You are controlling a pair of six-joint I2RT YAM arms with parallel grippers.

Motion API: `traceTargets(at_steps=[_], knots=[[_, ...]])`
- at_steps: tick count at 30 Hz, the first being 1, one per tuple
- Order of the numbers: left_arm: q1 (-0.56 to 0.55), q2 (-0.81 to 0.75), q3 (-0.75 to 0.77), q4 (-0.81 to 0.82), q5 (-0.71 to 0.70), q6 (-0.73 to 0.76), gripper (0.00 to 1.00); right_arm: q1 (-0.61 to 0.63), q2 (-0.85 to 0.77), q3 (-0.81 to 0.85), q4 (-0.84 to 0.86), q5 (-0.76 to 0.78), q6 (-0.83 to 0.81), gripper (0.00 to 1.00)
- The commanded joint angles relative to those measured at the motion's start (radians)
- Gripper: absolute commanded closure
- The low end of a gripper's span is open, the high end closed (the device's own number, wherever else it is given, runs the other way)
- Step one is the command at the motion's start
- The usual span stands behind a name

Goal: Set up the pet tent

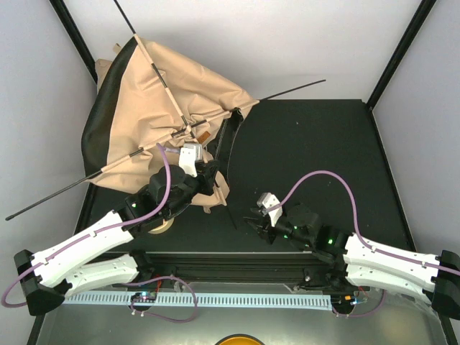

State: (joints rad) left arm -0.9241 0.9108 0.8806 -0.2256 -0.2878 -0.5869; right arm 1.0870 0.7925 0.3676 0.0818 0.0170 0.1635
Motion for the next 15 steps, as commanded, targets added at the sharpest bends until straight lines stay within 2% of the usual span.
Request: traceTargets(at_steps=[1, 15], knots=[[0.002, -0.009, 0.052, 0.029, -0.013, 0.029, 0.98, 0.005, 0.008, 0.005, 0.021, 0.004, 0.004, 0.57], [0.002, -0.006, 0.054, 0.032, -0.007, 0.027, 0.98, 0.005, 0.008, 0.004, 0.019, 0.001, -0.003, 0.58]])
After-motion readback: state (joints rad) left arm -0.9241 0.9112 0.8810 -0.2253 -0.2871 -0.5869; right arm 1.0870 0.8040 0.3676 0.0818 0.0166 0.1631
